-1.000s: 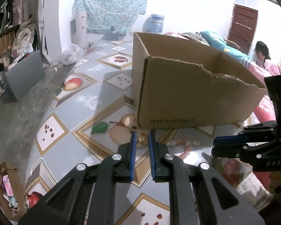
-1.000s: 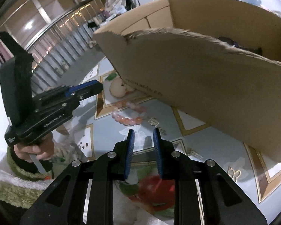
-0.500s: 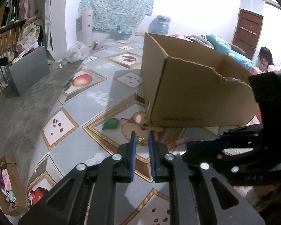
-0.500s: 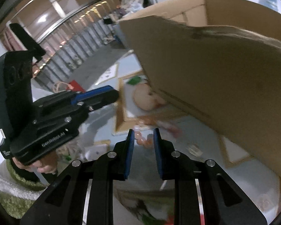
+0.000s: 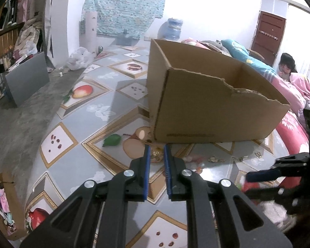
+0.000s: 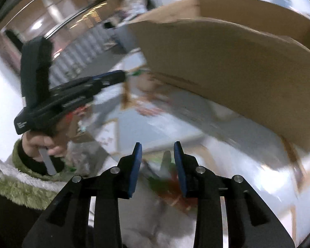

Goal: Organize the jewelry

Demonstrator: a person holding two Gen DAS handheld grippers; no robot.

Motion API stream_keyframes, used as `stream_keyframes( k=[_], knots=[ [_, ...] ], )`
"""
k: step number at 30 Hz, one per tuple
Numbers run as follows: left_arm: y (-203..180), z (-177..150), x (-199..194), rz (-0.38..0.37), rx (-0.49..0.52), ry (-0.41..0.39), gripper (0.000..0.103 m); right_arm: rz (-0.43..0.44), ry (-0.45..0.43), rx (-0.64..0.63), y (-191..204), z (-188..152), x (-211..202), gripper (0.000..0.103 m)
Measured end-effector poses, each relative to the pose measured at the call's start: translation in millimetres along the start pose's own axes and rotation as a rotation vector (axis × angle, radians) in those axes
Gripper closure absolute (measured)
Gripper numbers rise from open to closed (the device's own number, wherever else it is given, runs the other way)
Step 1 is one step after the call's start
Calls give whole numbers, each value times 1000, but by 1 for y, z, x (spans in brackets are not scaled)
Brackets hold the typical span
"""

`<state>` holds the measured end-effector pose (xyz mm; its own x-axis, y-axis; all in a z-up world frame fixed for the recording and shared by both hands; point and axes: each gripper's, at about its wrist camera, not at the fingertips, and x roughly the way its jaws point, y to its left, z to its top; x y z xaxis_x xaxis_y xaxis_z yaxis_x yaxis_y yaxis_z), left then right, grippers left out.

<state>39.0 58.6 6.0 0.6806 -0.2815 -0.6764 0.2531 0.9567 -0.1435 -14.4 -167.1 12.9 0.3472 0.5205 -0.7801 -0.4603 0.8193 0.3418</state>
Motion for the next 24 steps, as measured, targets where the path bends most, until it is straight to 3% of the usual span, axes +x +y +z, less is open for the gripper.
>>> stream_keyframes(
  k=[5, 11, 16, 24],
  knots=[
    [-13, 0, 0, -24, 10, 10, 91, -139, -51, 100, -38, -12, -31, 72],
    [-34, -2, 4, -72, 26, 36, 91, -290, -77, -1, -53, -11, -41, 72],
    [-54, -5, 7, -91, 59, 59, 91, -273, -23, -172, -67, -12, -35, 72],
    [-73, -5, 12, -87, 80, 79, 91, -155, 55, -339, -84, -1, -32, 73]
  ],
)
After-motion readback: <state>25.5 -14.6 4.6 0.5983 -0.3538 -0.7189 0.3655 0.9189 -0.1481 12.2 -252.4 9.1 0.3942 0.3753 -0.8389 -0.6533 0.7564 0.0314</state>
